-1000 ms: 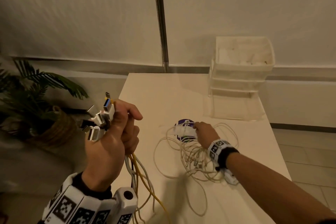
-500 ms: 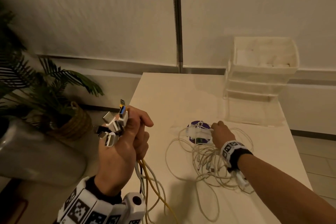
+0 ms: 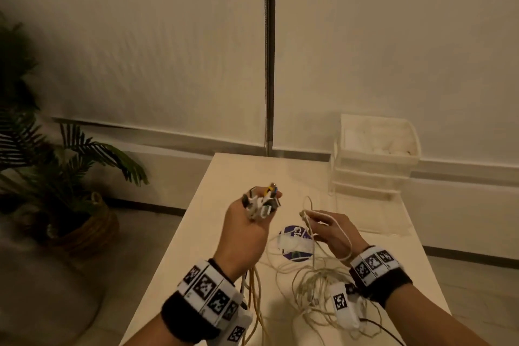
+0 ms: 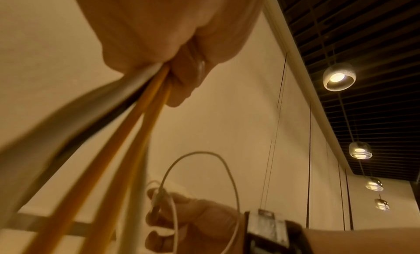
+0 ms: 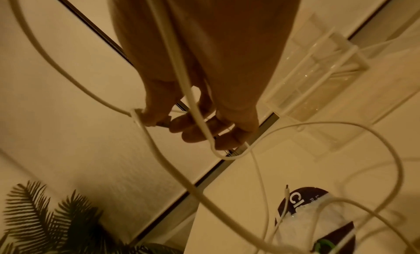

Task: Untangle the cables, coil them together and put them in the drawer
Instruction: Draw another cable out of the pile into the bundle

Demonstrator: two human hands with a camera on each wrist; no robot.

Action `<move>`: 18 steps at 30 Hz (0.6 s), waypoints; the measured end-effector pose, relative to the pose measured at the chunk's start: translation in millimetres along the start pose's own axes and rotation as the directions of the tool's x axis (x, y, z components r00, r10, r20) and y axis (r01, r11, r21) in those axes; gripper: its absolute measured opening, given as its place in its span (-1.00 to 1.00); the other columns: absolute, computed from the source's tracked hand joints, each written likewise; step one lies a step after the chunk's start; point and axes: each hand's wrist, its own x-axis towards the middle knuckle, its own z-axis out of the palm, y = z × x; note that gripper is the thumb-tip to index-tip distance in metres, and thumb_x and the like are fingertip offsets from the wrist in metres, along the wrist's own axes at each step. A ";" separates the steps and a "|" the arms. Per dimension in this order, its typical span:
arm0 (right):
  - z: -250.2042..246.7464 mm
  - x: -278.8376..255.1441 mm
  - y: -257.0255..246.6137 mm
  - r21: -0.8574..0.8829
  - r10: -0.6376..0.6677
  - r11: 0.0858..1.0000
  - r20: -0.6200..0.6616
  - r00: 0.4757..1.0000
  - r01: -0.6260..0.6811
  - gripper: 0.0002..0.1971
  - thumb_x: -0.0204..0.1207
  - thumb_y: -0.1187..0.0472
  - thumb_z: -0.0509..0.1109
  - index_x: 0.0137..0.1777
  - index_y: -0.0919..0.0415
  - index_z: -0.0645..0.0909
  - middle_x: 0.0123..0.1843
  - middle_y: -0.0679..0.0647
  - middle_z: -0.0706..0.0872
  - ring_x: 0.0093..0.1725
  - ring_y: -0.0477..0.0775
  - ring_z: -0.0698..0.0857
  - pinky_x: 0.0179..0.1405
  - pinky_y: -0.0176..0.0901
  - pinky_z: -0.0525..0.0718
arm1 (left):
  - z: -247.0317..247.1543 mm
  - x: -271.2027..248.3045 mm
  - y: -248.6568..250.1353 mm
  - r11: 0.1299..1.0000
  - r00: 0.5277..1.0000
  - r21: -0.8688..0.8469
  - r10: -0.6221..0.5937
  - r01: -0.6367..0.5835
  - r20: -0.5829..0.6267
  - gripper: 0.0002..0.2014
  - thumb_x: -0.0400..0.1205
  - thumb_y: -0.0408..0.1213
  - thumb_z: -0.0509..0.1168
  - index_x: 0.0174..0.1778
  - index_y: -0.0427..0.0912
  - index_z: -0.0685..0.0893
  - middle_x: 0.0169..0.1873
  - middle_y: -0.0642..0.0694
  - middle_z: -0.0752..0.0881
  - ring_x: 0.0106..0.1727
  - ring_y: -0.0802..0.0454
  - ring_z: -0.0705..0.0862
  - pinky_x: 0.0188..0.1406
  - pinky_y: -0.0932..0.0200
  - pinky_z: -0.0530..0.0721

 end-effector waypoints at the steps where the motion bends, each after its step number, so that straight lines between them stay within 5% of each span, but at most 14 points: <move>1: 2.0 -2.4 -1.9 0.011 0.003 1.000 0.013 1.000 -0.003 -0.87 0.44 0.20 0.54 -0.02 0.08 0.84 0.01 0.29 0.82 -0.04 0.12 0.74 0.08 0.14 0.73 | 3.8 3.2 -4.1 0.999 1.000 0.050 -0.011 0.010 0.026 -0.84 0.67 -0.40 0.32 -0.05 -0.05 0.75 -0.53 0.29 0.65 -0.56 0.37 0.55 -0.49 0.42 0.41; 3: 6.2 -8.1 -6.0 0.027 -0.009 1.000 0.022 1.000 0.008 -0.85 0.43 0.17 0.55 -0.02 0.10 0.84 -0.07 0.24 0.83 -0.07 0.13 0.73 0.05 0.13 0.72 | 11.3 7.6 -11.6 0.990 0.998 0.139 -0.031 0.022 0.063 -0.83 0.62 -0.36 0.39 -0.12 0.04 0.78 -0.36 0.27 0.75 -0.40 0.35 0.65 -0.35 0.32 0.53; 7: 9.6 -14.5 -9.9 0.005 -0.043 0.999 0.079 0.996 0.043 -0.66 0.36 -0.01 0.59 0.06 0.16 0.79 -0.01 0.40 0.76 -0.07 0.12 0.69 -0.01 0.08 0.65 | 26.0 10.5 -20.6 0.977 0.990 0.197 -0.104 0.084 0.091 -0.81 0.51 -0.38 0.46 -0.07 0.01 0.80 -0.19 0.09 0.82 -0.14 0.28 0.75 -0.19 0.47 0.61; 13: 11.2 -20.0 -16.9 0.058 0.014 0.998 0.078 0.997 -0.019 -0.85 0.54 0.30 0.43 0.03 0.34 0.77 -0.17 0.14 0.83 -0.23 0.00 0.75 -0.27 -0.29 0.66 | 38.4 15.0 -41.2 0.956 0.976 0.214 -0.215 0.201 0.044 -0.91 0.44 -0.20 0.53 -0.17 -0.02 0.82 -0.24 0.08 0.85 -0.13 0.12 0.80 -0.01 0.01 0.76; 18: 7.5 -27.5 -22.3 0.073 0.003 0.997 0.138 0.990 -0.013 -0.81 0.54 0.39 0.38 0.08 0.43 0.74 -0.04 0.32 0.80 -0.18 0.03 0.77 -0.20 -0.28 0.67 | 40.5 12.1 -42.1 0.974 0.985 0.144 -0.175 0.174 -0.006 -0.93 0.46 -0.27 0.57 -0.17 -0.09 0.85 -0.30 0.05 0.84 -0.24 0.25 0.78 -0.24 0.41 0.64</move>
